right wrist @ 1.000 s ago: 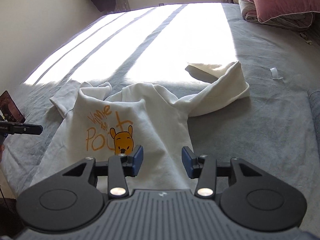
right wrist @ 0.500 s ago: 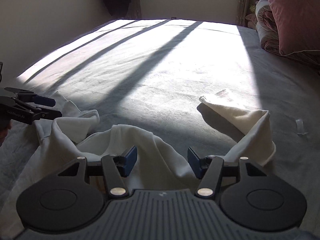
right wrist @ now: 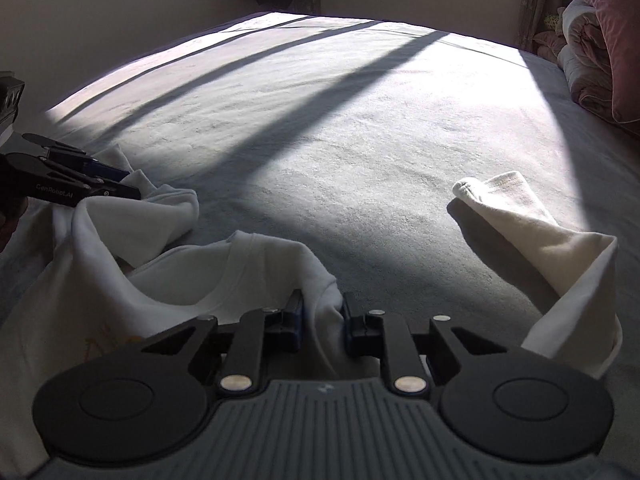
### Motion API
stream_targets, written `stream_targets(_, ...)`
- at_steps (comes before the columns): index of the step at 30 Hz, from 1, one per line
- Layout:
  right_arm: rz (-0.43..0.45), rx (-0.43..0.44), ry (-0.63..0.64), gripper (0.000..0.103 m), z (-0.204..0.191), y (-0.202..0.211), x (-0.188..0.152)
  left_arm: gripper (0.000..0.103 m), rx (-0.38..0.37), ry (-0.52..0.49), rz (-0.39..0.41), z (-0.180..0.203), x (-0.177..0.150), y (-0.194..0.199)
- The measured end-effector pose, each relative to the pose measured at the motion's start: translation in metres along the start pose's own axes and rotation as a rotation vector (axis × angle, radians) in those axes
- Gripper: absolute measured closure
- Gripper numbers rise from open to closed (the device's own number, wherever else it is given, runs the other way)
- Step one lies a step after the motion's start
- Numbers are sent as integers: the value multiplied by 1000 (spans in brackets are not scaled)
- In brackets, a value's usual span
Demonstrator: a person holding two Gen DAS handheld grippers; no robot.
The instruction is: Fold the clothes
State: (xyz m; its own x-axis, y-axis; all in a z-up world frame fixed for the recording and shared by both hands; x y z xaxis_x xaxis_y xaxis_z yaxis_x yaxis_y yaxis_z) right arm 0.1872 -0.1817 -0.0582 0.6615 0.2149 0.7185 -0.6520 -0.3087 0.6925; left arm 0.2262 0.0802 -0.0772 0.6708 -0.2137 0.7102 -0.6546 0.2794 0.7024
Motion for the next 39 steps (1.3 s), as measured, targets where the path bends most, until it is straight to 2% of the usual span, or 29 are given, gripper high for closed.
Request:
stream_targets(3,90,-83,-3,91,0,14,-1,99,72,27,91,-1,1,15)
stream_targets(8,267,-290,22,92,15,42,9,99,197,73,246,-8,10,36)
stream_targets(14,431,-429,-35,92,38,50,28,99,351,105,449,-10,27,49)
stream_targets(16,478,-468,-33,92,42,48,32,99,372,99,475,-9,29,46)
stream_targets(23,319,-491,11,92,51,-11,31,98,417,109,255,-23,13,-15)
stream_targets(26,172,-483,8,92,58,-40,24,98,410,115,191,-24,11,-24)
stream_targets(30,125,-476,-7,88,63,-47,27,95,446,49,120,-16,15,-27)
stream_targets(31,122,-470,-10,84,63,-47,27,93,452,44,104,-14,17,-26)
stream_targets(32,128,-447,-26,80,65,-44,27,83,453,50,94,-13,19,-23)
stream_targets(33,134,-418,-64,69,68,-39,27,75,437,72,88,-10,21,-17)
stream_targets(34,141,-385,-106,54,72,-33,26,56,413,85,94,-5,24,-13)
stream_targets(35,151,-338,-160,49,77,-25,25,46,388,98,101,-1,27,-9)
stream_targets(37,172,-246,-264,47,87,-9,23,46,352,115,120,14,37,-3)
stream_targets(39,203,-189,-326,47,100,8,19,46,293,161,124,32,45,-10)
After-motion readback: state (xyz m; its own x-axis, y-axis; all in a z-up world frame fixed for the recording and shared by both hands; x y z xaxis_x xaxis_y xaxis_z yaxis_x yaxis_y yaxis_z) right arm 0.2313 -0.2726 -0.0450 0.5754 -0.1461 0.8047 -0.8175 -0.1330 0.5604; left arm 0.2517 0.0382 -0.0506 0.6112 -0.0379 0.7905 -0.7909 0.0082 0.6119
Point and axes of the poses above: each gripper's, at about its wrist camera, not at the fingertips, and y roughly against the way its jaws point, z to its right, x to its top, the point moved 7 cm from there along -y, roughly the way its jaws point, and after that the axes turned 2 degrees about -y, right-handed, at the moved point
